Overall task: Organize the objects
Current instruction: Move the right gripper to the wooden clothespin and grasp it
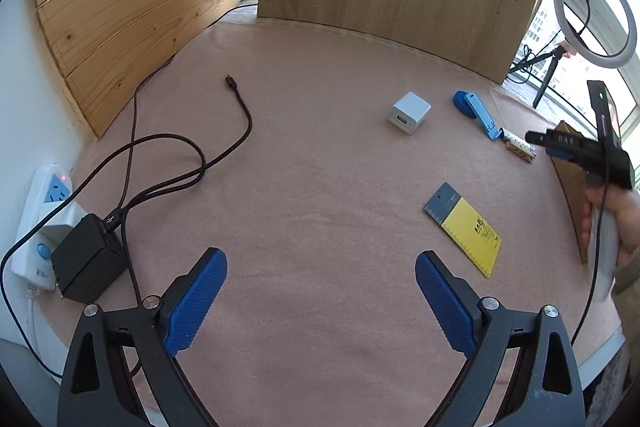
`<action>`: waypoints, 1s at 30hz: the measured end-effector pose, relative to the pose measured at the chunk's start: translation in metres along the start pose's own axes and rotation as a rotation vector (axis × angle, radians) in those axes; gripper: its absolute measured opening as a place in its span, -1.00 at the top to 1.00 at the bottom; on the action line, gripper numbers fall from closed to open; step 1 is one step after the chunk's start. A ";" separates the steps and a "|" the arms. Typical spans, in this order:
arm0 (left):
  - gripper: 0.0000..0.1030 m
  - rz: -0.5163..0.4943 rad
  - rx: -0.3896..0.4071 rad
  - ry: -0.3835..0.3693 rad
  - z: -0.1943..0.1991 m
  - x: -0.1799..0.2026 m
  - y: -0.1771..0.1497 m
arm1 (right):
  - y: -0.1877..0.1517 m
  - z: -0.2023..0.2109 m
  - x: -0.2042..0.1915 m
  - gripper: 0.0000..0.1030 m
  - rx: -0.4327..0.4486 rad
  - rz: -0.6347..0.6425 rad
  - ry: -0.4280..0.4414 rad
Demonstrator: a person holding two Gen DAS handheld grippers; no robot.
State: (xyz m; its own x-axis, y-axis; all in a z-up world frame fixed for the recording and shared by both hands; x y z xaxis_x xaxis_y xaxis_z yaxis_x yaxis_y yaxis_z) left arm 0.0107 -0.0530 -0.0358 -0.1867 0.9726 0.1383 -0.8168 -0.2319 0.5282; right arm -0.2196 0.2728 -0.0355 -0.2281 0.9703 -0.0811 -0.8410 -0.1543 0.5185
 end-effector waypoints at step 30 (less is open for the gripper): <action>-0.89 -0.039 -0.042 -0.063 -0.024 0.057 -0.003 | -0.082 0.007 -0.060 -0.11 -0.076 0.162 0.085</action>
State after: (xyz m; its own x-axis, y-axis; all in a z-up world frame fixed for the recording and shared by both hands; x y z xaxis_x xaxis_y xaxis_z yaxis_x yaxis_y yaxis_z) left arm -0.0107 0.0036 -0.0495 -0.1206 0.9778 0.1715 -0.8453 -0.1917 0.4987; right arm -0.1335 0.2282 -0.0672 -0.4015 0.9128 -0.0750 -0.8238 -0.3242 0.4650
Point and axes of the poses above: each gripper's, at about its wrist camera, not at the fingertips, and z roughly against the way its jaws point, x to its right, y to its top, the point moved 6 cm from there along -z, roughly the way its jaws point
